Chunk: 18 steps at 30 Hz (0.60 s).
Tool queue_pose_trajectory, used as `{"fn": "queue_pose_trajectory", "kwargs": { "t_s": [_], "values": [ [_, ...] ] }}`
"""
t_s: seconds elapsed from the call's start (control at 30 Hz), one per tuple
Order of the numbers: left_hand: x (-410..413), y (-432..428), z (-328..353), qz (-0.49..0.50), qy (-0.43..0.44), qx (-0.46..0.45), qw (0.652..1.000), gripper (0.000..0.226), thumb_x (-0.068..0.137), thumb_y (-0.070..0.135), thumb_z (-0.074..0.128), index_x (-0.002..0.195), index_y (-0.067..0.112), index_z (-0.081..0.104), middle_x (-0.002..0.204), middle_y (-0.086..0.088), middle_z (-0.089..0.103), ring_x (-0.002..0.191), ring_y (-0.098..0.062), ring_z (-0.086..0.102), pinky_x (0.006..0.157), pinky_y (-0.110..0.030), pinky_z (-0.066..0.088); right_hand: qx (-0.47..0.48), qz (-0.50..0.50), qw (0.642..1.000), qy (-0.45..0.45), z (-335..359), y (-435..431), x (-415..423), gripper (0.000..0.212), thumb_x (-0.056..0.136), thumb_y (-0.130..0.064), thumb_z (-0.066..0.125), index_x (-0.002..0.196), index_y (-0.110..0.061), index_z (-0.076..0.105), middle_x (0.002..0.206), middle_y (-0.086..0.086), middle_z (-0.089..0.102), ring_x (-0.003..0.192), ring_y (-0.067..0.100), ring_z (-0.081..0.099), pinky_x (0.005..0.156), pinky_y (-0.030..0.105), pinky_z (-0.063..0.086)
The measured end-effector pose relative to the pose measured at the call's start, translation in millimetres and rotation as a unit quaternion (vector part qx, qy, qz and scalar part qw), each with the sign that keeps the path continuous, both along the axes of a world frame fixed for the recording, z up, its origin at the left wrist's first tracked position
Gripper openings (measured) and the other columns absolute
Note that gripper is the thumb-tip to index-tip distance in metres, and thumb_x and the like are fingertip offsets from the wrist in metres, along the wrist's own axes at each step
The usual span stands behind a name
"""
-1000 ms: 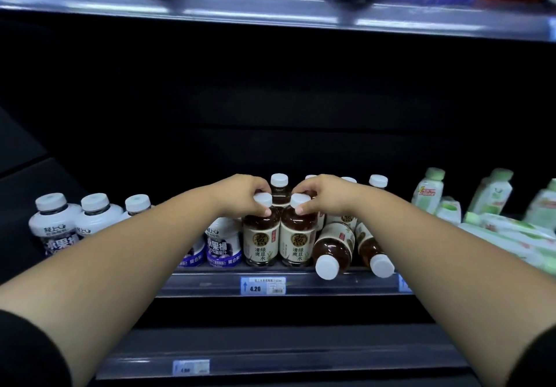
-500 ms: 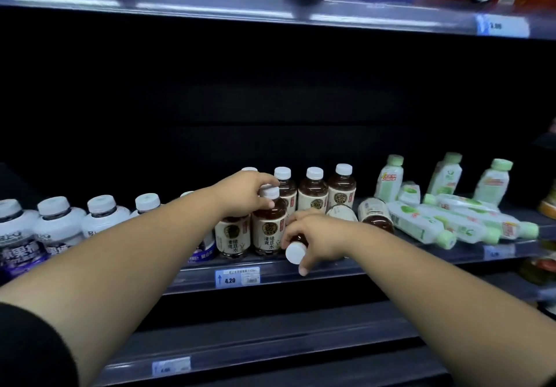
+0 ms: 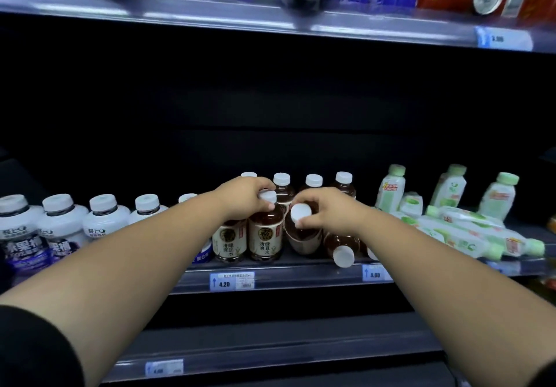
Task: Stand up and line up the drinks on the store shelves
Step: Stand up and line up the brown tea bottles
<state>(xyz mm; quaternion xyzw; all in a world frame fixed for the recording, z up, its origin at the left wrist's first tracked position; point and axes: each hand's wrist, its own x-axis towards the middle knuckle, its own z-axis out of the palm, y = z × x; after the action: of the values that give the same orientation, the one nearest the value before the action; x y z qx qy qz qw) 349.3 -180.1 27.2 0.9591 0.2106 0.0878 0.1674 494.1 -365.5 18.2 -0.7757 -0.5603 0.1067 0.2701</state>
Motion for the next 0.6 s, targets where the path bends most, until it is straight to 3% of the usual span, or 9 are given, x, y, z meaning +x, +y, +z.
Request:
{"fn": "queue_pose_trajectory", "kwargs": {
  "t_s": [0.17, 0.33, 0.4, 0.5, 0.6],
  "values": [
    [6, -1, 2, 0.021, 0.027, -0.009, 0.999, 0.044, 0.091, 0.047, 0.063, 0.133, 0.041, 0.053, 0.126, 0.008, 0.060, 0.116, -0.018, 0.055, 0.101, -0.044, 0.046, 0.004, -0.020, 0.998, 0.056, 5, 14, 22, 0.021, 0.079, -0.042, 0.078, 0.096, -0.038, 0.068, 0.099, -0.010, 0.068, 0.094, 0.010, 0.066, 0.090, 0.039, 0.056],
    [4, 1, 7, 0.012, 0.028, -0.045, 0.999, 0.038, 0.091, 0.040, 0.067, 0.128, 0.037, 0.058, 0.120, 0.008, 0.059, 0.111, -0.015, 0.055, 0.098, -0.038, 0.047, -0.051, 0.002, 0.993, 0.103, 9, 26, 35, 0.025, 0.080, -0.046, 0.073, 0.104, -0.045, 0.066, 0.108, -0.006, 0.068, 0.098, 0.020, 0.068, 0.084, 0.041, 0.057],
    [4, 2, 5, 0.012, 0.020, -0.055, 0.998, 0.036, 0.090, 0.042, 0.068, 0.125, 0.039, 0.059, 0.118, 0.009, 0.060, 0.110, -0.014, 0.057, 0.098, -0.038, 0.048, -0.068, -0.013, 0.995, 0.075, 10, 29, 37, 0.024, 0.082, -0.052, 0.070, 0.103, -0.041, 0.066, 0.106, -0.004, 0.067, 0.094, 0.021, 0.068, 0.084, 0.045, 0.060],
    [6, 4, 4, 0.011, 0.016, -0.052, 0.998, 0.035, 0.090, 0.043, 0.068, 0.124, 0.038, 0.060, 0.118, 0.008, 0.061, 0.110, -0.014, 0.057, 0.098, -0.039, 0.048, -0.101, -0.072, 0.991, -0.043, 13, 33, 36, 0.044, 0.084, -0.067, 0.062, 0.106, -0.029, 0.059, 0.100, -0.002, 0.062, 0.087, 0.018, 0.063, 0.079, 0.040, 0.057],
    [5, 4, 6, 0.005, 0.014, -0.052, 0.999, 0.035, 0.089, 0.044, 0.069, 0.123, 0.038, 0.061, 0.118, 0.010, 0.062, 0.110, -0.013, 0.057, 0.099, -0.038, 0.048, -0.103, -0.067, 0.992, 0.019, 10, 35, 36, 0.044, 0.082, -0.063, 0.067, 0.112, -0.032, 0.061, 0.106, -0.005, 0.063, 0.096, 0.016, 0.063, 0.084, 0.041, 0.057]
  ]
}}
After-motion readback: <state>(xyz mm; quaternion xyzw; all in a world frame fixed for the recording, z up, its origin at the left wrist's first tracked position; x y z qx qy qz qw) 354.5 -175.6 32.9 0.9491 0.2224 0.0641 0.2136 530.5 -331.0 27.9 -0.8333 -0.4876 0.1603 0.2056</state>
